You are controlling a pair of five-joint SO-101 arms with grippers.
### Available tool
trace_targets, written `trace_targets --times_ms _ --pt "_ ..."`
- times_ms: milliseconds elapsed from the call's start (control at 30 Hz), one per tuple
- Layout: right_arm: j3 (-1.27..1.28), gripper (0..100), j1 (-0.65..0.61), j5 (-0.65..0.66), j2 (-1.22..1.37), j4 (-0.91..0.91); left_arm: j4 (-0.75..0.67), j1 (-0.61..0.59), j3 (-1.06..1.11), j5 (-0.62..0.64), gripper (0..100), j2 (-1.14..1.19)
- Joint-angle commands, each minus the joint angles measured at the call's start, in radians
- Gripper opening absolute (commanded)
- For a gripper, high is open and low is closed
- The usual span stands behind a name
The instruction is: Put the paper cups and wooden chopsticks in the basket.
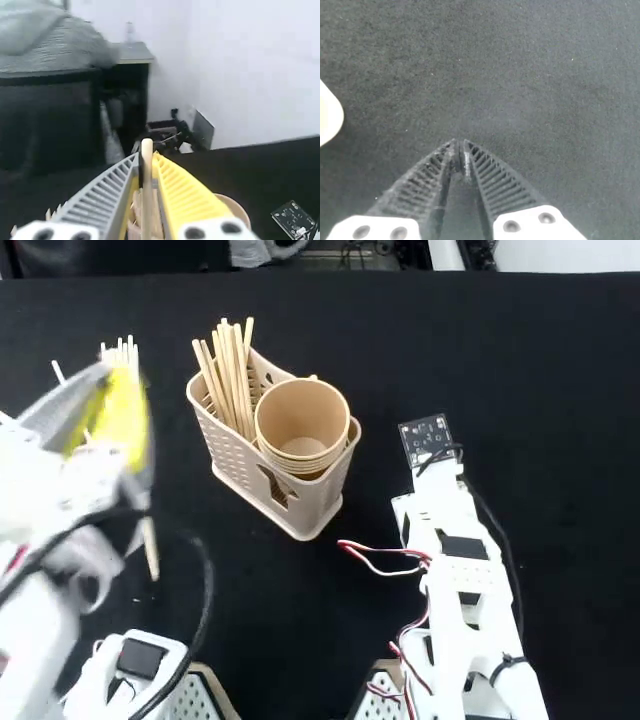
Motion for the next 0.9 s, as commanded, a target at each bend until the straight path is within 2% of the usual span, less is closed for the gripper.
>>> trace_targets --times_ms 0,167,267,367,567,733,867 --pt "-0.002 1.3 -0.014 0.006 -0.018 -0.015 -0.298 0.105 0.191 -0.077 3 -0.052" --pt "-0.002 1.3 -0.014 0.006 -0.018 -0.015 -0.644 0.12 0.334 -0.08 3 -0.091" --pt "-0.002 1.3 -0.014 0.006 -0.018 -0.015 -0.775 0.116 0.36 -0.08 3 -0.1" --pt "-0.002 1.3 -0.014 0.006 -0.018 -0.017 -0.819 0.113 0.36 -0.072 3 -0.1" --pt "-0.002 1.3 -0.014 0.006 -0.018 -0.017 -0.855 0.093 0.39 0.048 3 -0.087" --pt "-0.002 1.3 -0.014 0.006 -0.018 -0.017 -1.051 -0.016 0.57 0.071 3 -0.089" --pt "-0.002 1.3 -0.014 0.006 -0.018 -0.017 -1.126 -0.077 0.674 0.13 3 -0.089"
